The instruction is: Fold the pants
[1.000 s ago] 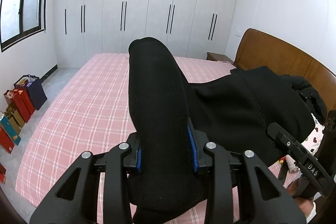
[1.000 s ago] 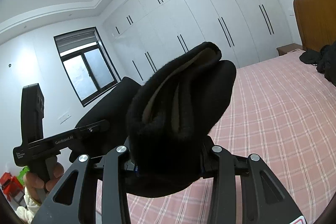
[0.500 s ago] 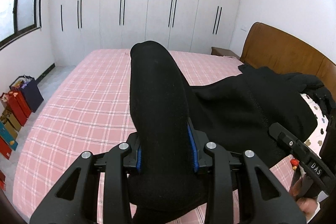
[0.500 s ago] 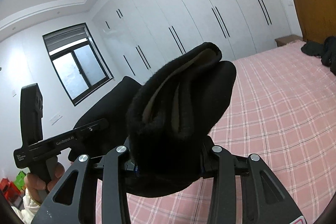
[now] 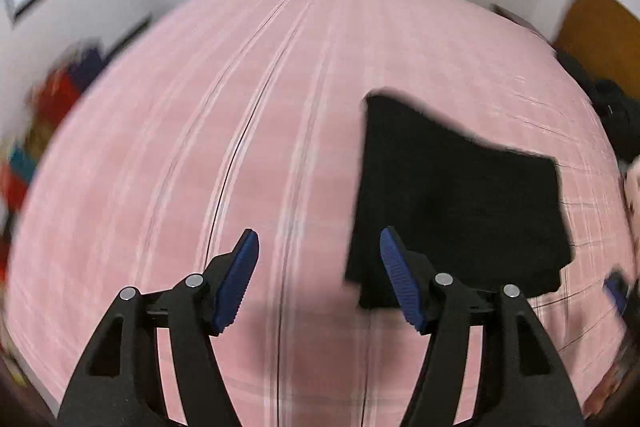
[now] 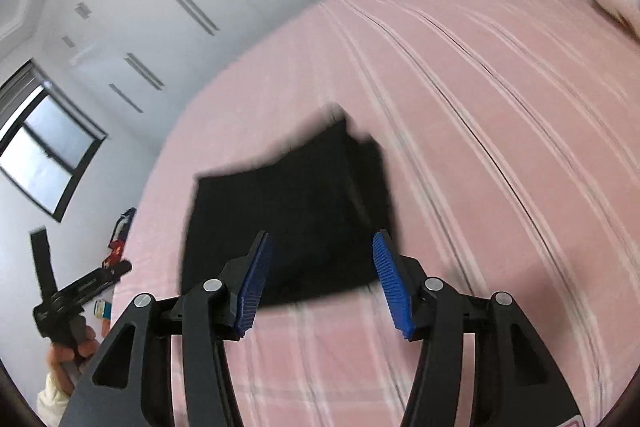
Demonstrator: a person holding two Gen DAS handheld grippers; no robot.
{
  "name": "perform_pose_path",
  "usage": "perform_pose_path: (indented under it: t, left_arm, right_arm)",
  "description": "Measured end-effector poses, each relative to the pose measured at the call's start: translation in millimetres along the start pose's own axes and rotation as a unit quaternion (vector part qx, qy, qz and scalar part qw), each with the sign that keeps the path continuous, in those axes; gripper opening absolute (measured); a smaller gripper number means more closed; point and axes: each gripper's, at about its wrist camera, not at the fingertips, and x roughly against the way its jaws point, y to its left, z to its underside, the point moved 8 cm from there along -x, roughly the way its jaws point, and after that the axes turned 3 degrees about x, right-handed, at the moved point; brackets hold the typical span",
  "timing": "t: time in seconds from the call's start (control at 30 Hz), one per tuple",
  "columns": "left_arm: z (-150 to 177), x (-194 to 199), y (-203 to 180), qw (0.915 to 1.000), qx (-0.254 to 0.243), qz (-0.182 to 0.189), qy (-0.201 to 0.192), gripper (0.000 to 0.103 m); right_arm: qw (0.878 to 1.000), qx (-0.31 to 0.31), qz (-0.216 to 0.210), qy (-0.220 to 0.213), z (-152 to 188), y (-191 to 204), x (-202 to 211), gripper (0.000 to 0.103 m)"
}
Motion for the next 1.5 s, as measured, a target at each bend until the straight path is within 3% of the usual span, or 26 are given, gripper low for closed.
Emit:
perform_pose_path:
  t: [0.13,0.23,0.3,0.33,0.37,0.53,0.57,0.6,0.67,0.8,0.9,0.93,1.0,1.17,1.27,1.43,1.5]
  left_arm:
    - [26.7,4.3,18.4,0.9997,0.022,0.001,0.012,0.061]
    - [40.5,7.1,-1.8,0.9998,0.01,0.008,0.017,0.065]
    - [44.5,-0.5,-15.3,0.9994,0.001,0.018,0.029,0.076]
    - [44.1,-6.9,-23.1,0.9991,0.002,0.025,0.035,0.086]
    - [43.8,-16.7,-30.8,0.9985,0.004,0.029,0.047,0.088]
    - [42.4,-71.1,-43.9,0.9948,0.013,0.034,0.096,0.086]
    - [43.1,-79.0,-45.3,0.9944,0.01,0.033,0.1,0.084]
    - [44.3,-85.9,-46.5,0.9941,0.006,0.03,0.104,0.074]
    - [45.0,-94.8,-50.9,0.9933,-0.002,0.036,0.11,0.065]
    - [32.9,-93.0,-59.7,0.9964,-0.023,0.026,0.077,0.067]
    - [36.5,-101.5,-59.4,0.9962,-0.022,0.011,0.084,0.077]
    - [37.9,-101.6,-57.2,0.9963,-0.018,0.007,0.083,0.08]
    - [42.3,-93.4,-52.8,0.9961,-0.003,0.017,0.087,0.079]
    - [60.2,-48.5,-42.5,0.9975,0.014,0.026,0.064,0.079]
    - [78.8,-12.5,-45.6,0.999,-0.005,0.015,0.041,0.081]
    - [108.4,41.9,-50.6,0.9991,-0.043,-0.003,-0.005,0.091]
    - [121.0,59.1,-50.6,0.9981,-0.055,-0.008,-0.025,0.093]
  right_arm:
    - [1.0,0.019,0.001,0.023,23.8,-2.3,2.7,0.053]
    - [0.999,0.032,-0.006,0.033,22.6,14.1,-10.6,0.054]
    - [0.998,0.045,0.0,0.036,17.3,20.6,-23.5,0.066]
    - [0.998,0.052,0.01,0.031,17.7,24.6,-28.9,0.068]
    - [0.998,0.054,0.016,0.031,13.4,25.1,-34.8,0.07]
    - [0.996,0.03,0.047,0.07,1.8,3.5,-85.3,0.076]
    - [0.995,0.027,0.041,0.09,6.3,-1.1,-99.0,0.066]
    - [0.993,0.028,0.034,0.108,10.8,-2.7,-109.1,0.034]
    - [0.992,0.05,0.031,0.107,5.7,3.6,-112.4,0.022]
    - [0.992,0.112,0.022,0.059,-17.0,24.7,-97.7,0.02]
    - [0.985,0.103,0.062,0.123,6.7,-7.0,-125.3,0.034]
    - [0.99,0.077,0.045,0.108,6.9,-11.2,-117.0,0.034]
    - [0.992,0.06,0.055,0.096,7.4,-11.9,-96.1,0.037]
    - [0.992,0.094,0.083,0.035,26.8,12.6,-21.2,0.041]
    - [0.986,0.121,0.11,0.021,49.5,28.9,7.6,0.057]
    - [0.981,0.152,0.122,-0.014,80.2,50.3,53.2,0.059]
    - [0.978,0.166,0.127,-0.026,96.6,57.6,68.1,0.067]
